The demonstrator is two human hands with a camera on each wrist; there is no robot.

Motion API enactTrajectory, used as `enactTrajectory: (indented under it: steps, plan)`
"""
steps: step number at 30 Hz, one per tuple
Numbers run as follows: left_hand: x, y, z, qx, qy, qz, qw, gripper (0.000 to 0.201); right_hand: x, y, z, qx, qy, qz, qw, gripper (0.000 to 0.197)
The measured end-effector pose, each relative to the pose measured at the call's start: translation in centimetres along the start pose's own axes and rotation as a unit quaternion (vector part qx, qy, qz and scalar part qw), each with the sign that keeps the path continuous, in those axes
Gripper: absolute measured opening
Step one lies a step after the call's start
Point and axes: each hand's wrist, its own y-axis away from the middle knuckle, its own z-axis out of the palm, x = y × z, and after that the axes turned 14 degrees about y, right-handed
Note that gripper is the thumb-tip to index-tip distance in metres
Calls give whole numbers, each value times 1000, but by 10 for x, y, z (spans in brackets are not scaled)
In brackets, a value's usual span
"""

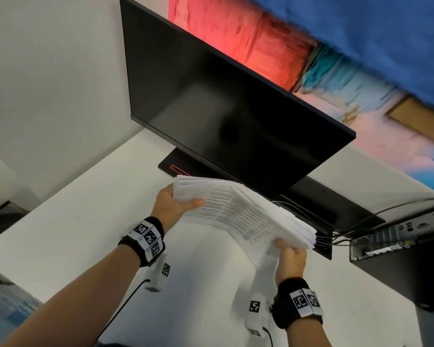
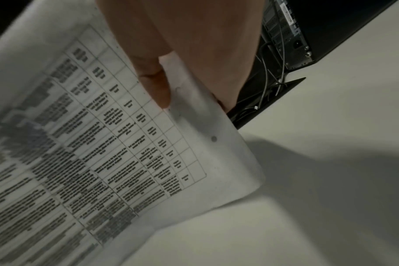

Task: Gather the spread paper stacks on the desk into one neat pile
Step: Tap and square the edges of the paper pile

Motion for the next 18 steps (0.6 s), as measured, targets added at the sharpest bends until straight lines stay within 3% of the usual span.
enactTrajectory:
  steps: [3, 6, 8, 10, 11, 13, 15, 16, 18]
  plan:
    - [-4, 0, -1, 12, -19, -13, 1000, 25, 7, -1, 2, -19, 4, 39, 999, 24]
    - [6, -2, 2, -5, -69, 2, 998, 16, 3, -3, -8, -13, 24, 27, 999, 27]
    - [21, -3, 7, -37, -113, 47, 992, 18, -5, -5, -19, -8, 17, -9, 1000, 49]
    - [43, -4, 16, -64, -159, 93, 981, 16, -18, -4, -32, 15, 49, -88, 995, 75]
    - [56, -4, 22, -81, -182, 116, 973, 25, -26, -3, -37, 25, 87, -139, 986, 86]
    - [83, -3, 38, -126, -236, 164, 950, 42, -43, 0, -43, 12, 171, -239, 956, 102]
    - [114, 4, 59, -197, -305, 231, 903, 45, -66, 8, -42, -41, 241, -308, 919, 106]
    - [129, 8, 69, -230, -342, 264, 872, 43, -75, 12, -40, -77, 262, -326, 905, 100]
    - [155, 15, 86, -271, -388, 310, 825, 37, -88, 19, -36, -138, 269, -341, 890, 67]
